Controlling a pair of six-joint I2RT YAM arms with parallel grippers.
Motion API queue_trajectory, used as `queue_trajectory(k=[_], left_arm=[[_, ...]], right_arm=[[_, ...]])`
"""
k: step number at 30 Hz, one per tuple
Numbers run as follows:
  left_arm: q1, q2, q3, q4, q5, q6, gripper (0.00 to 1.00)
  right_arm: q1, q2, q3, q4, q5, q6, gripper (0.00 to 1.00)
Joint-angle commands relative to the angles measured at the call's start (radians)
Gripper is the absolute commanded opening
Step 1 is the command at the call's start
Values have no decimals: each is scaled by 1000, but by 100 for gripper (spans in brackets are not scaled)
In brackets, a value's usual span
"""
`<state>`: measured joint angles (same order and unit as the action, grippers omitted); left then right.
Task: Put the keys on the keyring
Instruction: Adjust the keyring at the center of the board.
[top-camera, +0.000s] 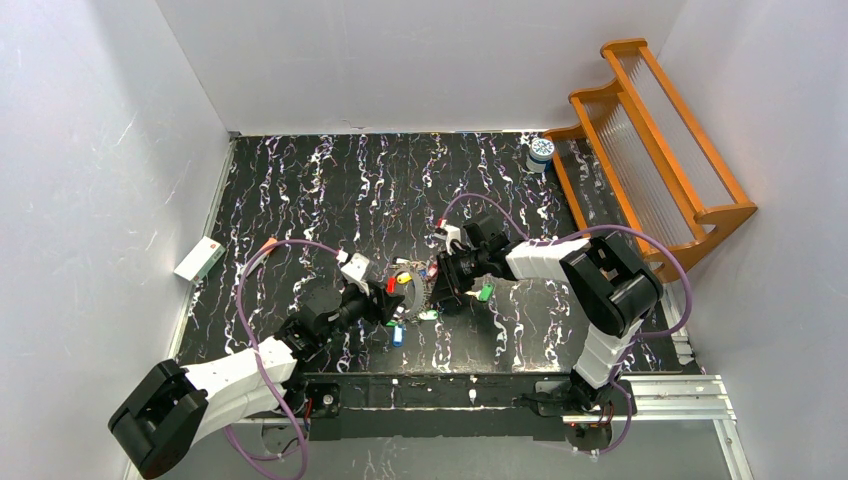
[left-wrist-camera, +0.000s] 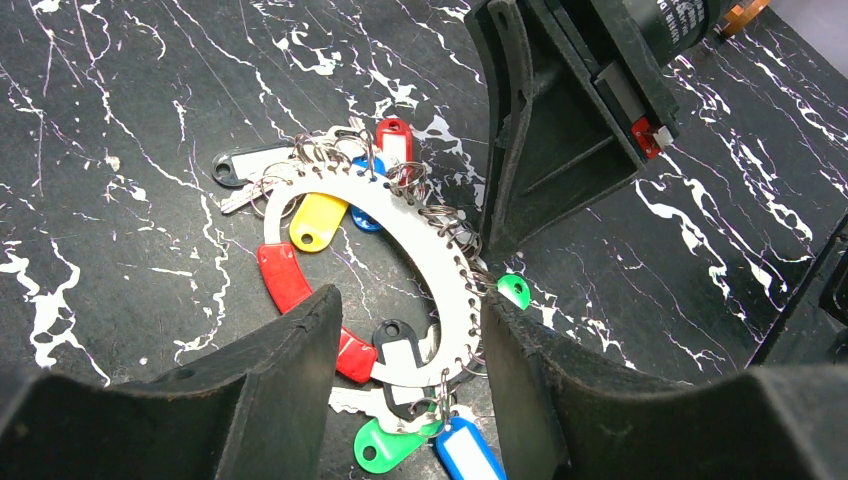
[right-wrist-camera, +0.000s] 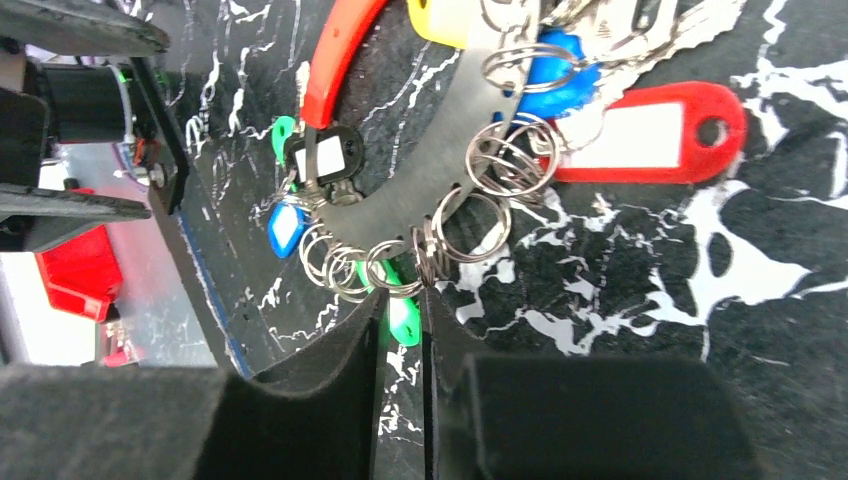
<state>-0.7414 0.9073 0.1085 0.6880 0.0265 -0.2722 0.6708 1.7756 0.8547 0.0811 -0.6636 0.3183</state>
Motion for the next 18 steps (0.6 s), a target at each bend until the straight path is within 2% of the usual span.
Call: queue_trajectory(k=[1,11,15,18], left_arm=[[5,-1,2,15,-13,1,52],[5,-5,2,15,-13,5,52],[6,-12,2,14,-13,12,52],[5,-19,2,13,-13,15,52]], right_arm=[[11,-8,28,65,-99,3,24],[20,-20,28,105,-135,-1,26],[20,-32,34,64,-48,-1,29],[20,-60,32,36,37,-4,36]])
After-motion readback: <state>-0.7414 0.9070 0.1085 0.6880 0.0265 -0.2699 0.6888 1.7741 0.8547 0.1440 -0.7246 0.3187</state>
